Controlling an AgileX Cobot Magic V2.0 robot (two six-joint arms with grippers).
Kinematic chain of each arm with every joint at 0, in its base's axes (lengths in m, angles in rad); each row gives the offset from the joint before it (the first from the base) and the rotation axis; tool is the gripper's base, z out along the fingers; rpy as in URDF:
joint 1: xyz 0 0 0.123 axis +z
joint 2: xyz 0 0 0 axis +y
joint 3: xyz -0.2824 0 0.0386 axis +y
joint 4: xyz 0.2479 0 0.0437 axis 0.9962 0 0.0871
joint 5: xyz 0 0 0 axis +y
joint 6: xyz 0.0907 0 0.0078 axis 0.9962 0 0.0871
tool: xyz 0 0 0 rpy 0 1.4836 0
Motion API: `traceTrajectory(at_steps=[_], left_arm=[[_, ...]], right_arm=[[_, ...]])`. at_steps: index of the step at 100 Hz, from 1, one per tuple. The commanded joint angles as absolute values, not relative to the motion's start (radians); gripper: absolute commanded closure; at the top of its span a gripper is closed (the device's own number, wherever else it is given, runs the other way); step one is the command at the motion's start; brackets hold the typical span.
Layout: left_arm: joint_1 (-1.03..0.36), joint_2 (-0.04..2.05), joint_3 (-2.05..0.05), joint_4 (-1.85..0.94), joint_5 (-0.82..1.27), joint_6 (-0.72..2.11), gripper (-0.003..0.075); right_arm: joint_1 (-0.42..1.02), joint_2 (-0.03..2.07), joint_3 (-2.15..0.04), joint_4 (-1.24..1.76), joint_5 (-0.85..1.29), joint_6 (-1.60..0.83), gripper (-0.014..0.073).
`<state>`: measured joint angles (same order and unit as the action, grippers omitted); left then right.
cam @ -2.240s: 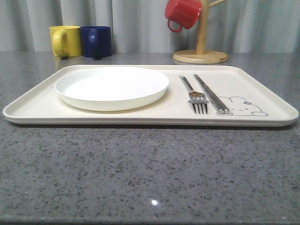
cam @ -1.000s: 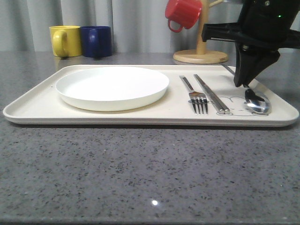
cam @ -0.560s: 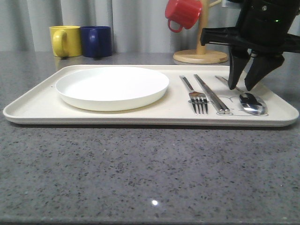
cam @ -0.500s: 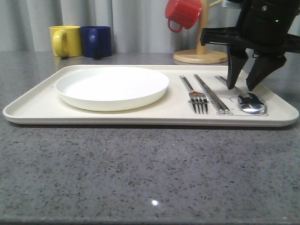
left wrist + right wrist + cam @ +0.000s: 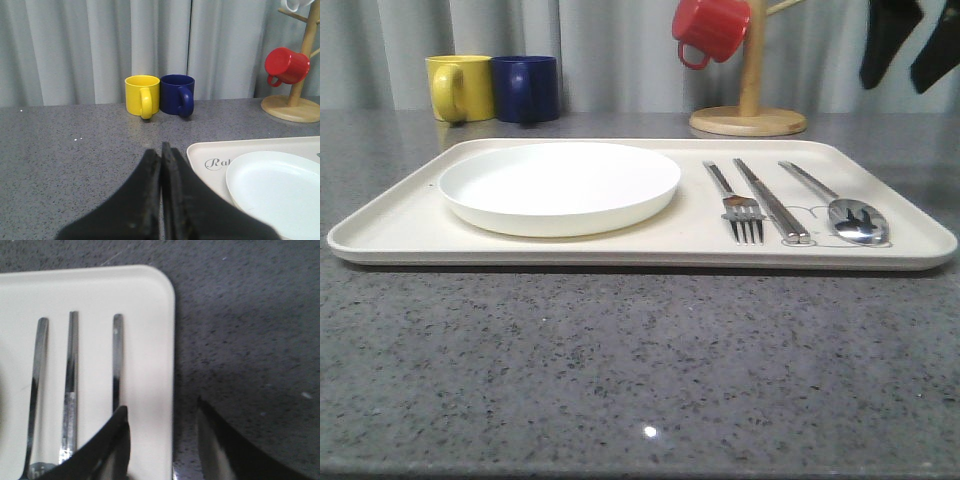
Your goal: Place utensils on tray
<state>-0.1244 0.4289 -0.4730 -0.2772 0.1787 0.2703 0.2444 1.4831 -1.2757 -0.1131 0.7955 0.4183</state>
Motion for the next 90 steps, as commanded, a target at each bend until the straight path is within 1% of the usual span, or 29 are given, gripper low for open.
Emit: traceTrajectory(at_steps=[1, 11, 25, 61, 90], left_arm=[[-0.125, 0.433, -0.501, -0.285, 0.095, 0.268, 0.0738], [-0.125, 0.433, -0.501, -0.285, 0.095, 0.268, 0.0738], [-0.125, 0.433, -0.501, -0.285, 0.095, 0.268, 0.0738], [-0.125, 0.433, -0.501, -0.285, 0.095, 0.268, 0.0738], [-0.125, 0.433, -0.501, -0.285, 0.095, 0.268, 0.0738]], right_arm=[[0.188, 1.376, -1.263, -0.137, 0.753, 0.380, 0.0263], [0.122, 1.287, -1.192, -0.160, 0.732, 0.379, 0.0263], [0.064, 1.135, -1.065, -0.212, 0.670, 0.379, 0.0263], [0.061, 0.711, -0.712, -0.231, 0.493, 0.379, 0.0263], [0.061, 0.418, -0.510, -0.232, 0.333, 0.379, 0.0265]])
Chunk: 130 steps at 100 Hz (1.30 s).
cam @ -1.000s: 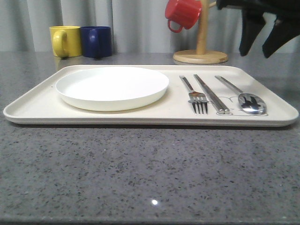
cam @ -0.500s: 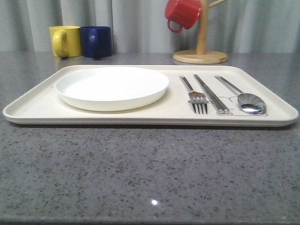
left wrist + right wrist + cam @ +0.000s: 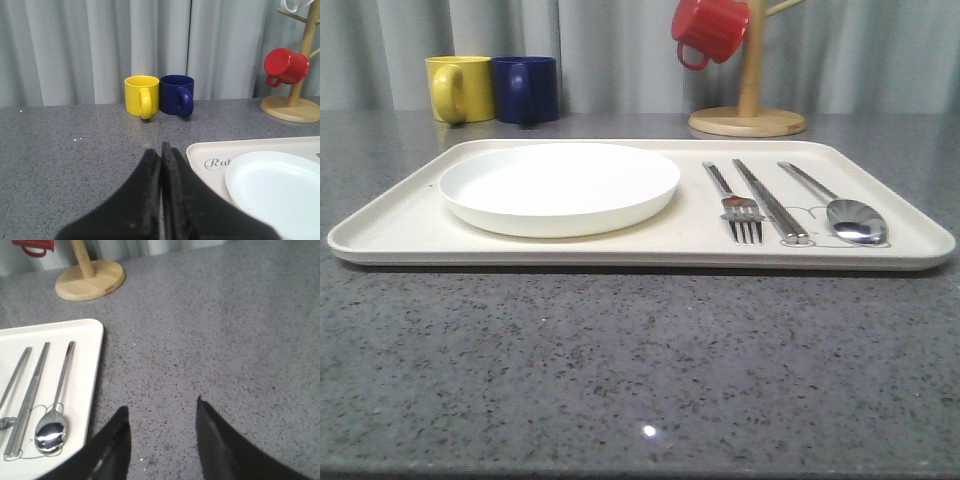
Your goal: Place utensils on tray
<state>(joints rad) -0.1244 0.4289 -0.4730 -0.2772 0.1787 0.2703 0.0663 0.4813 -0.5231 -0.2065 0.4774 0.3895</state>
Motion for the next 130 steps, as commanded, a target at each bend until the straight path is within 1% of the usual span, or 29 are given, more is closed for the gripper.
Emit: traceTrajectory(at_steps=[1, 15, 20, 27, 44, 49, 53, 130], left_arm=[[-0.125, 0.433, -0.501, -0.285, 0.095, 0.268, 0.0738], [-0.125, 0.433, -0.501, -0.285, 0.095, 0.268, 0.0738], [-0.125, 0.433, -0.501, -0.285, 0.095, 0.268, 0.0738], [-0.125, 0.433, -0.501, -0.285, 0.095, 0.268, 0.0738], [-0.125, 0.433, -0.501, -0.285, 0.095, 0.268, 0.0738], [-0.125, 0.433, -0.501, -0.285, 0.095, 0.268, 0.0738], [-0.125, 0.433, -0.501, -0.285, 0.095, 0.268, 0.0738], [-0.125, 0.433, -0.501, -0.285, 0.095, 0.268, 0.0738]], right_arm=[[0.061, 0.412, -0.507, -0.232, 0.328, 0.379, 0.0265], [0.061, 0.345, -0.475, -0.238, 0.282, 0.379, 0.0267], [0.061, 0.344, -0.470, -0.244, 0.284, 0.379, 0.0293], [0.061, 0.346, -0.467, -0.245, 0.290, 0.379, 0.0370], [0.061, 0.346, -0.467, -0.245, 0.290, 0.379, 0.0619], [0.061, 0.346, -0.467, -0.245, 0.291, 0.379, 0.0668], [0.061, 0.346, -0.467, -0.245, 0.291, 0.379, 0.0657], [0.061, 0.346, -0.458, -0.245, 0.287, 0.379, 0.0662]])
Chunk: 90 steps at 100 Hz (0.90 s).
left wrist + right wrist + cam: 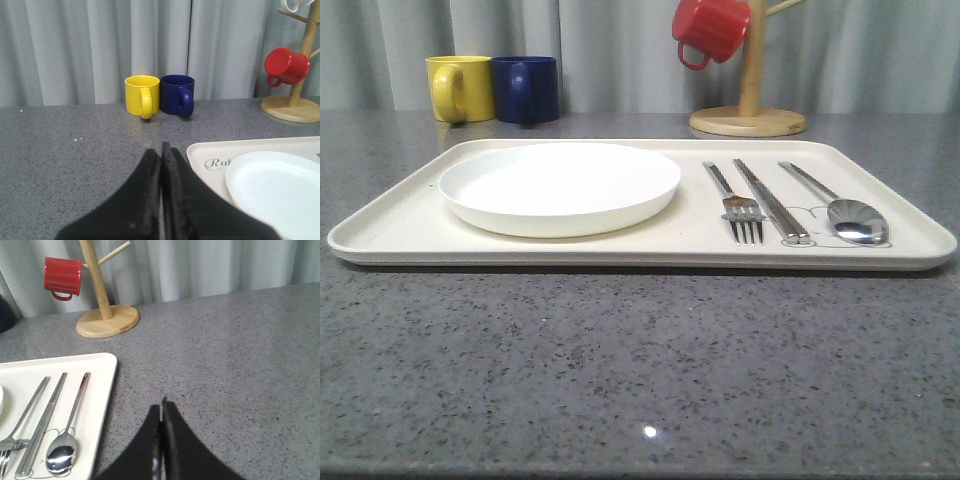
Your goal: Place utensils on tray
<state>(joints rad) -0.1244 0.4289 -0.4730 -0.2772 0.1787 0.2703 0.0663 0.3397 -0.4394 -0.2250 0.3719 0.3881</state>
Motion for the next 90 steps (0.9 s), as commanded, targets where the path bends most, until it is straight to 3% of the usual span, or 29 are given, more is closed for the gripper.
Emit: traceTrajectory(at_steps=[1, 13, 37, 78, 90], left_arm=[[-0.125, 0.433, -0.501, -0.285, 0.095, 0.268, 0.0738], [-0.125, 0.433, -0.501, -0.285, 0.095, 0.268, 0.0738], [-0.125, 0.433, -0.501, -0.285, 0.095, 0.268, 0.0738], [-0.125, 0.433, -0.501, -0.285, 0.095, 0.268, 0.0738], [-0.125, 0.433, -0.501, -0.285, 0.095, 0.268, 0.0738]], right_arm=[[0.061, 0.346, -0.457, -0.245, 0.286, 0.379, 0.0662], [0.061, 0.344, -0.425, -0.220, 0.252, 0.341, 0.0662], [0.061, 0.257, -0.329, -0.023, 0.179, 0.047, 0.0662], [0.020, -0.035, -0.137, -0.023, 0.161, 0.044, 0.0662], [0.018, -0.032, -0.081, -0.023, 0.109, 0.069, 0.0662]])
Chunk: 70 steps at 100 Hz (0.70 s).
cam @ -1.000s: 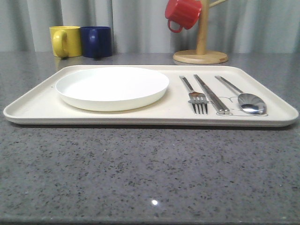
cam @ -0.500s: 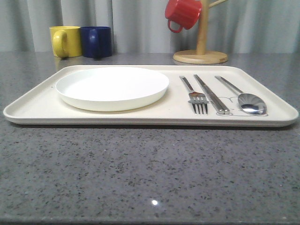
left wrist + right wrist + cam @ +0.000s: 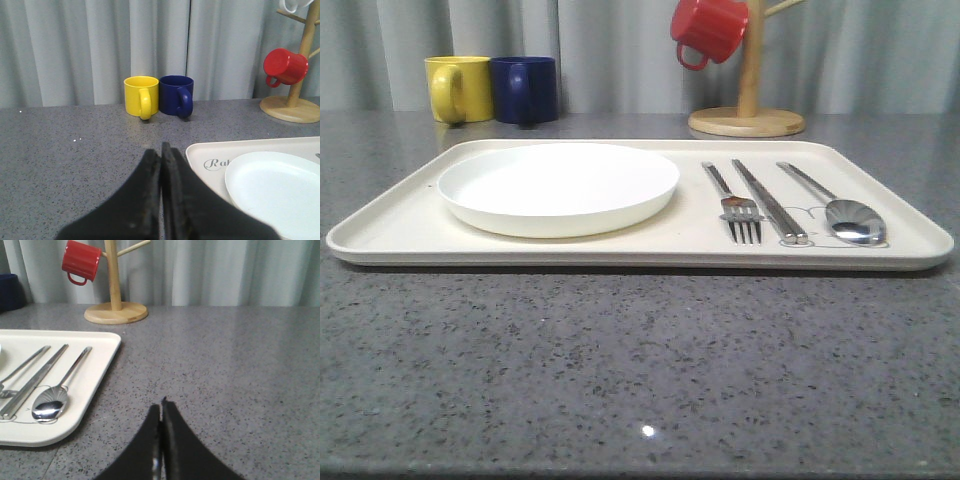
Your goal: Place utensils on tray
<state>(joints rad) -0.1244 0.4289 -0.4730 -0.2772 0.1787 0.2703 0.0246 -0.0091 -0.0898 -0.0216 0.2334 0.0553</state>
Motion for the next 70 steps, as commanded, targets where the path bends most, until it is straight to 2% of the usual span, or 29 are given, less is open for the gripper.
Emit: traceTrajectory(at_steps=[1, 20, 70], left_arm=[[-0.125, 0.433, -0.501, -0.285, 0.095, 0.268, 0.0738], [-0.125, 0.433, -0.501, -0.285, 0.095, 0.268, 0.0738], [-0.125, 0.433, -0.501, -0.285, 0.095, 0.268, 0.0738]], right_arm=[[0.018, -0.032, -0.074, -0.023, 0.101, 0.077, 0.0662], [0.013, -0.032, 0.012, -0.024, -0.036, 0.129, 0.0662], [0.013, -0.032, 0.010, -0.026, -0.040, 0.129, 0.0662]])
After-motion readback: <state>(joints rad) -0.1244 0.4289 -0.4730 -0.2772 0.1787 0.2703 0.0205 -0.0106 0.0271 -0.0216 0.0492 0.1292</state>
